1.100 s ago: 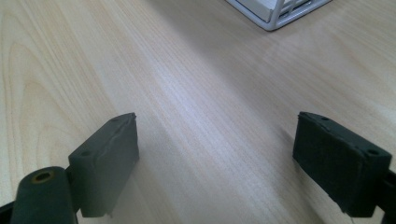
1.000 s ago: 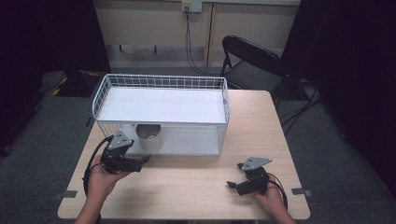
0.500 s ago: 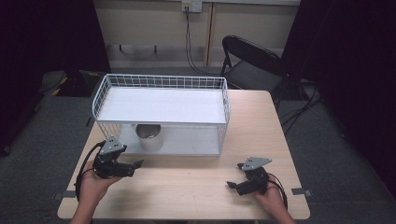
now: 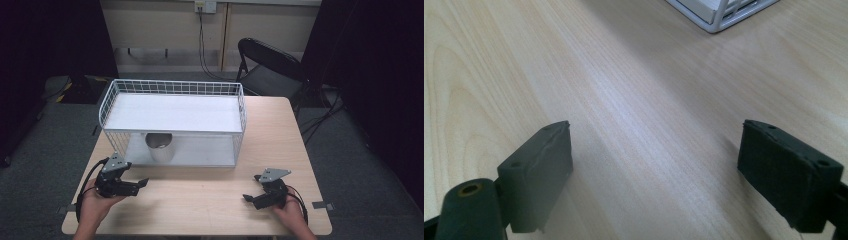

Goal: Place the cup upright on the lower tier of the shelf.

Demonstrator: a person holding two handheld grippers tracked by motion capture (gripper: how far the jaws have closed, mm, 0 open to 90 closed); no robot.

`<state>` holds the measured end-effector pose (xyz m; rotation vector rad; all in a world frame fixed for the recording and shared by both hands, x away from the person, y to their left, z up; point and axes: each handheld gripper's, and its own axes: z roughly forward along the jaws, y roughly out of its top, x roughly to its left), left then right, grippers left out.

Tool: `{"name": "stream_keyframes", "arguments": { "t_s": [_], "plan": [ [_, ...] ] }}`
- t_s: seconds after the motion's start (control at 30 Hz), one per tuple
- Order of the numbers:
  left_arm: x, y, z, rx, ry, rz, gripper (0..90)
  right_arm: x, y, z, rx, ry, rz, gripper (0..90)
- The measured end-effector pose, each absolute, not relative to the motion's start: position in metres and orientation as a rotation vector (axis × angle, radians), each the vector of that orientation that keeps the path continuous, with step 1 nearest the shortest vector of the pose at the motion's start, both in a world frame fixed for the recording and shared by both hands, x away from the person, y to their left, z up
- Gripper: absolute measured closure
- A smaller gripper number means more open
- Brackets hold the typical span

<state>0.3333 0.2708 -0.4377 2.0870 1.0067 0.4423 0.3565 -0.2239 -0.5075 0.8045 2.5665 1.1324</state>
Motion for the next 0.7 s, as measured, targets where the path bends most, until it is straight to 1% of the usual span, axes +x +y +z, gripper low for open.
{"name": "stream_keyframes", "arguments": {
  "t_s": [0.27, 0.43, 0.7],
  "plan": [
    [0.329, 0.281, -0.457, 2.083, 1.035, 0.405, 13.9, 0.356, -0.224, -0.507, 0.805, 2.567, 1.132, 13.4],
    [0.328, 0.286, -0.468, 2.110, 1.050, 0.398, 13.9, 0.356, -0.224, -0.507, 0.805, 2.566, 1.131, 13.3],
    [0.330, 0.297, -0.494, 2.129, 1.149, 0.388, 12.9, 0.356, -0.224, -0.507, 0.809, 2.562, 1.123, 13.0]
  ]
}}
